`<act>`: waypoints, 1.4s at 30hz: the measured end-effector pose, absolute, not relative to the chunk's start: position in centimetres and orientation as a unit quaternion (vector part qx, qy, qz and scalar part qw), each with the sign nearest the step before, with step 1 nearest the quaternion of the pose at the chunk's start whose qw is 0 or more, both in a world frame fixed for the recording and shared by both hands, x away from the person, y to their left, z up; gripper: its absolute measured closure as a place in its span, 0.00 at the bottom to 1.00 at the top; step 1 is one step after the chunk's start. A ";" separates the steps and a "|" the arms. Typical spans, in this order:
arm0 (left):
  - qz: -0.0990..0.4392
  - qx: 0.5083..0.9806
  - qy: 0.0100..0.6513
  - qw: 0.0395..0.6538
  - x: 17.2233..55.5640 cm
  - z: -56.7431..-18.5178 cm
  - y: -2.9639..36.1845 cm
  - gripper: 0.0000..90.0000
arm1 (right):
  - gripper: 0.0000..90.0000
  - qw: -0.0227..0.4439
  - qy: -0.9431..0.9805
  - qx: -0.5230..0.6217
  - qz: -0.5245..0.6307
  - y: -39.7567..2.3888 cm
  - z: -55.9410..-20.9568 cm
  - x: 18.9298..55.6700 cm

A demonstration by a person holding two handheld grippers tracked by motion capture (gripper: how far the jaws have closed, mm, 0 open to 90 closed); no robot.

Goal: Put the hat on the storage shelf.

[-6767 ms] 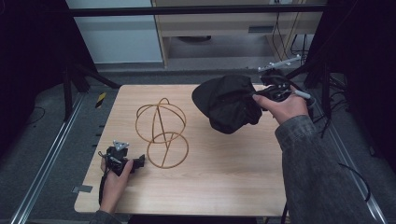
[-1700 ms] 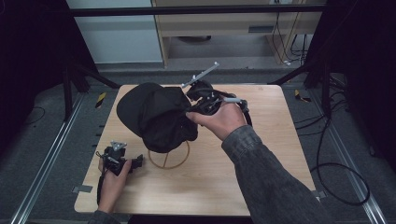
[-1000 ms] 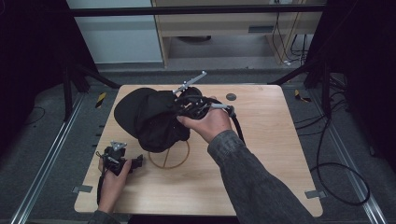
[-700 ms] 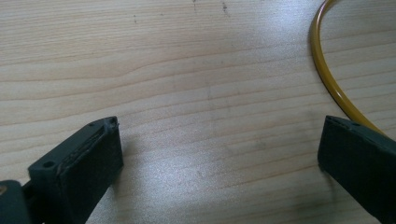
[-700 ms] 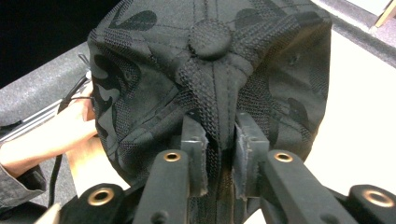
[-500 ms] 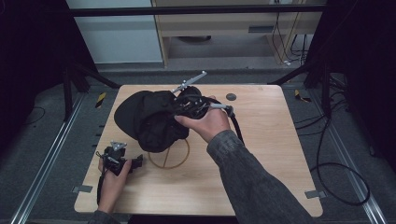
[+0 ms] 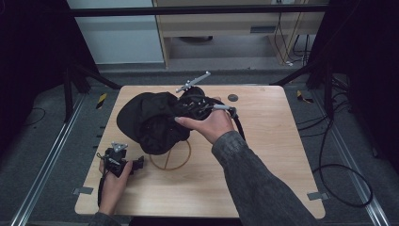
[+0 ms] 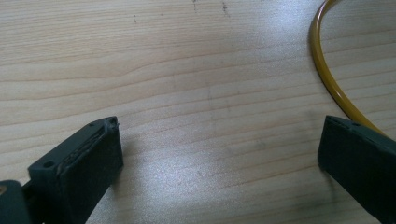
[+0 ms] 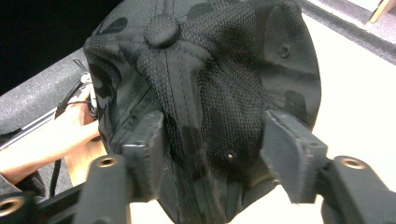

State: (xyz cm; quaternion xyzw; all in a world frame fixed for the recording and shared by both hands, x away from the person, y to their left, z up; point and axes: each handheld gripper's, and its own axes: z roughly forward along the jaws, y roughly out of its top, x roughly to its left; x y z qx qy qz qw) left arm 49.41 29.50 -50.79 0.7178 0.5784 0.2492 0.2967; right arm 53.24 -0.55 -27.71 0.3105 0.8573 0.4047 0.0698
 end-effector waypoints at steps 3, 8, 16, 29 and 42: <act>0.249 0.718 0.578 0.297 49.4 -50.8 29.5 0.00 | 0.35 0.076 0.859 0.307 0.402 -0.1 -27.9 53.2; 0.249 0.718 0.579 0.297 49.4 -50.8 29.5 0.00 | 0.24 0.102 0.869 0.294 0.385 0.4 -28.5 52.8; 0.249 0.718 0.578 0.297 49.4 -50.8 29.5 0.00 | 0.20 0.120 0.877 0.284 0.368 -0.3 -29.3 52.4; 0.250 0.718 0.578 0.297 49.4 -50.8 29.5 0.00 | 0.18 0.119 0.870 0.287 0.382 -2.4 -29.7 51.6; 0.250 0.717 0.578 0.298 49.4 -50.8 29.5 0.00 | 0.17 0.124 0.869 0.283 0.386 -4.4 -29.5 50.6</act>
